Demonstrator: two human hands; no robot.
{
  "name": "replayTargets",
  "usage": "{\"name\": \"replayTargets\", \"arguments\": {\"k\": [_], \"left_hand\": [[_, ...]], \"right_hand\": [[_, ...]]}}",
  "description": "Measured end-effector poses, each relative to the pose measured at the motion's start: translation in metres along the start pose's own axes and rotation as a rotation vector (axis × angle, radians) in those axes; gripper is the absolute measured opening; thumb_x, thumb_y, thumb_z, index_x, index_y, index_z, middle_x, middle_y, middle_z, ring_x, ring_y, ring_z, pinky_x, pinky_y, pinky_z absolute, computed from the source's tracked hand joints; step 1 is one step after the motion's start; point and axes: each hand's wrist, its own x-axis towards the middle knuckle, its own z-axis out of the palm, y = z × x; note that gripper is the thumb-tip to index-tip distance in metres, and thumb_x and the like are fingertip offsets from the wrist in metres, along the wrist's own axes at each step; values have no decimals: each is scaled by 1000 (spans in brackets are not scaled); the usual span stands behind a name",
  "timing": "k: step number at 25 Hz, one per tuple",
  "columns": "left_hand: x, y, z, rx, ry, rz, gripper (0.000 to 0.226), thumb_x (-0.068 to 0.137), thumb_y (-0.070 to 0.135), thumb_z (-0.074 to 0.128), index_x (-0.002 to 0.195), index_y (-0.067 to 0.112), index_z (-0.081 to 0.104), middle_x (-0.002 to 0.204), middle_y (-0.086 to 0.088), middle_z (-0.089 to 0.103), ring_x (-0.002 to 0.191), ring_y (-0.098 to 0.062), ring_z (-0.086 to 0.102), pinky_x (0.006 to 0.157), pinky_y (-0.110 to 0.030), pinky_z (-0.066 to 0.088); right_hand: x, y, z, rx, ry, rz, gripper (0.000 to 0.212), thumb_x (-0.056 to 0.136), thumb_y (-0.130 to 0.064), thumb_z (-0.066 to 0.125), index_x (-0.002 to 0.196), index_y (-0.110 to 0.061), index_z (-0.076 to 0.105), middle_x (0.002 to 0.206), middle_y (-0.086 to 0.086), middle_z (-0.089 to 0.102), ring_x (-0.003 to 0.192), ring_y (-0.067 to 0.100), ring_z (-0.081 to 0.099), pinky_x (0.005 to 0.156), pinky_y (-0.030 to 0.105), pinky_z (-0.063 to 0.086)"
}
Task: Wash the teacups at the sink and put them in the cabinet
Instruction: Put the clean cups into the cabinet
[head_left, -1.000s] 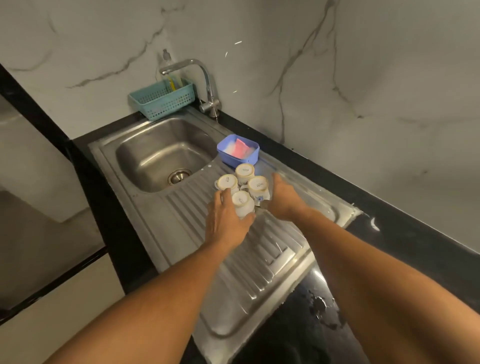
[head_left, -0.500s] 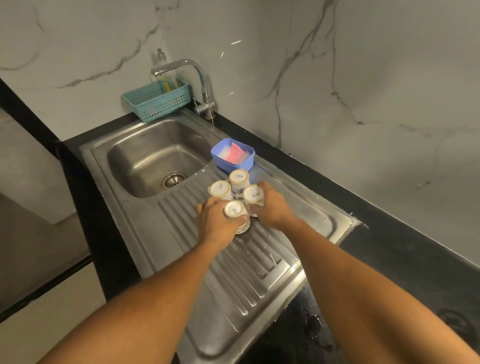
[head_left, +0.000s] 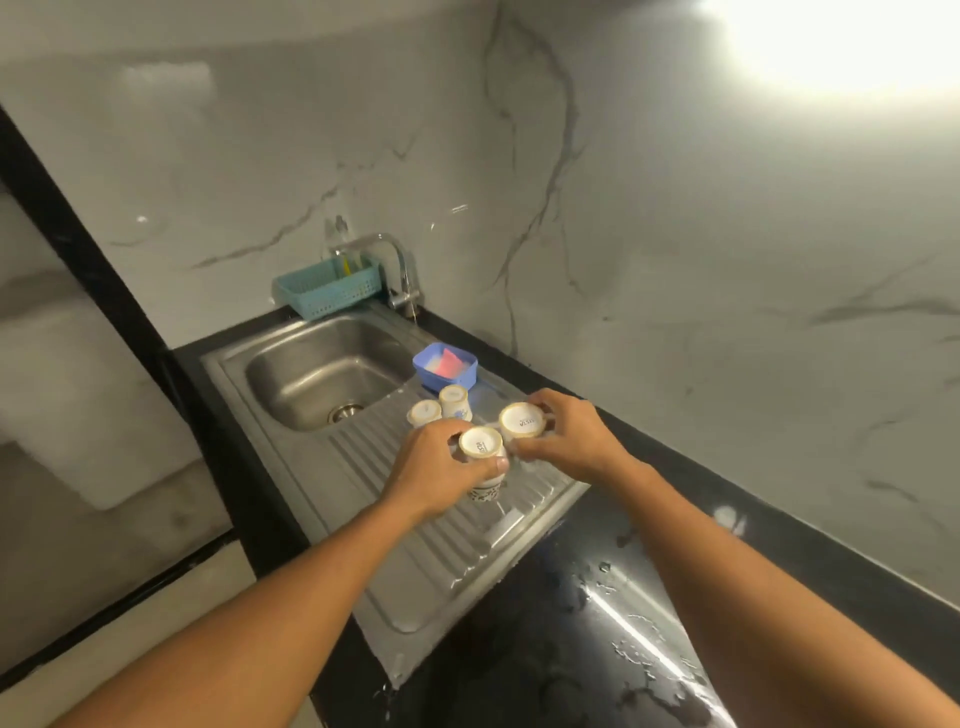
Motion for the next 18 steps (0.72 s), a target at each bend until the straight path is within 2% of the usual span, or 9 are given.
{"name": "replayTargets", "arguments": {"k": [3,6,7,9,11,13,15,18], "left_hand": [[-31,60,-23,23,8,92,48,60,67,77,86,27,76,79,4,73,77,-16,70,73,-48,56],[-60,125,-52,68,34,181,53,61,73,76,84,25,77,75,6,74,73,-13,71,70,-48,58],[-71,150,-63,80,41,203,53,62,71,79,84,23,77,75,6,75,73,-13,72,71,-48,59],[-87,194,-84,94,39,228,53,63,68,81,85,20,78,76,3,76,74,-16,73,73,-48,60],[-104,239,-105,117,36,263,63,59,75,77,84,17,78,77,0,76,75,-19,74,74,-48,61],[-118,280,-127,129,27,286,58,66,70,79,89,16,79,79,0,77,75,-15,74,72,-39,63],[-127,317,-151,100,15,294,47,74,57,81,94,15,78,84,0,77,79,-15,74,70,-32,63],[-132,367,-183,35,-24,299,40,77,46,82,94,11,76,83,-1,78,84,-18,75,77,-40,63]], "right_hand": [[-44,-46,-48,-60,57,-51,44,65,-34,87,101,-22,66,89,-4,70,84,15,68,74,34,58],[-87,-93,-96,-96,134,-129,32,67,-36,87,90,-23,68,80,-8,67,75,8,63,59,19,48],[-102,-110,-113,-132,160,-160,30,69,-37,86,88,-23,68,79,-8,66,73,7,61,58,18,44],[-126,-140,-141,-197,219,-215,32,72,-42,85,89,-21,69,80,-6,67,76,11,62,60,22,43],[-146,-169,-168,-240,281,-256,33,74,-43,83,91,-19,70,82,-4,67,76,11,62,61,24,45],[-167,-200,-194,-257,302,-307,27,78,-40,81,91,-19,69,80,-7,65,72,6,59,56,16,42],[-183,-228,-219,-250,316,-356,21,80,-33,79,90,-16,71,76,-6,66,68,6,60,50,9,38],[-195,-267,-253,-159,351,-379,29,77,-39,78,87,-13,72,75,-5,67,65,7,60,54,19,43]]}}
